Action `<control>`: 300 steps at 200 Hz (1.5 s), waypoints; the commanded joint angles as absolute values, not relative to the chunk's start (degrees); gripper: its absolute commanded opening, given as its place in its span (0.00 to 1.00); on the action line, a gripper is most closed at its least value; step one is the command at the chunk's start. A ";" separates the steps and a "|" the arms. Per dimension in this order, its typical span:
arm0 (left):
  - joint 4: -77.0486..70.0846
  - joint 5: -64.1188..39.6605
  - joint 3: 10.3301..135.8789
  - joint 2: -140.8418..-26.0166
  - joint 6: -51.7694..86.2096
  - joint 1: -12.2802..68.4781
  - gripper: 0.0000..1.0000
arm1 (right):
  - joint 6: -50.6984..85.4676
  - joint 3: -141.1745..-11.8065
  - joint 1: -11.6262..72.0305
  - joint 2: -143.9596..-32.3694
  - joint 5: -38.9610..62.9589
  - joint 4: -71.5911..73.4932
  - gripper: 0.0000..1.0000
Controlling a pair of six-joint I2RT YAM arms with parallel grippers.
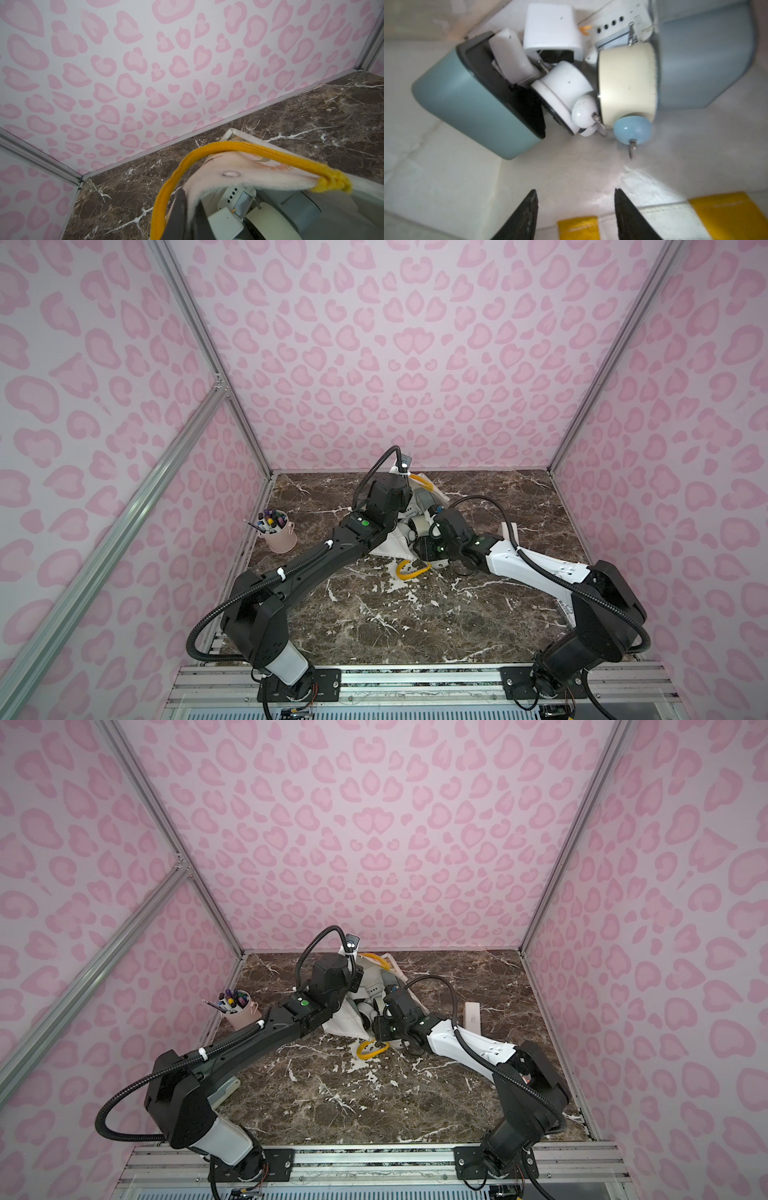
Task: Take the alarm clock out of the canvas bag
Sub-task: Pick up the alarm from the canvas bag.
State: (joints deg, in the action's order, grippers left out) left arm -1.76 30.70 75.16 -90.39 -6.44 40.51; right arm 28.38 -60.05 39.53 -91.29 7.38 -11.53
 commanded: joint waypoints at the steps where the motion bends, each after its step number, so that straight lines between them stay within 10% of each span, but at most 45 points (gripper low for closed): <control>1: -4.06 26.96 74.03 -88.81 -3.22 40.52 0.03 | 25.51 -58.98 38.72 -91.09 3.44 -12.05 0.53; 211: 1.89 22.50 74.97 -88.86 -0.11 41.15 0.03 | 21.49 -64.27 37.06 -103.40 0.86 -11.28 0.34; 300: 2.52 24.76 74.64 -88.77 1.44 41.47 0.03 | 20.40 -65.52 37.04 -103.58 2.04 -12.21 0.04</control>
State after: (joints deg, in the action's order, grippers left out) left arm 4.19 23.07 74.76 -89.34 0.01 41.36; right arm 20.75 -65.39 37.01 -104.01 1.69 -12.99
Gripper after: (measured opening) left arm 0.090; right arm 0.064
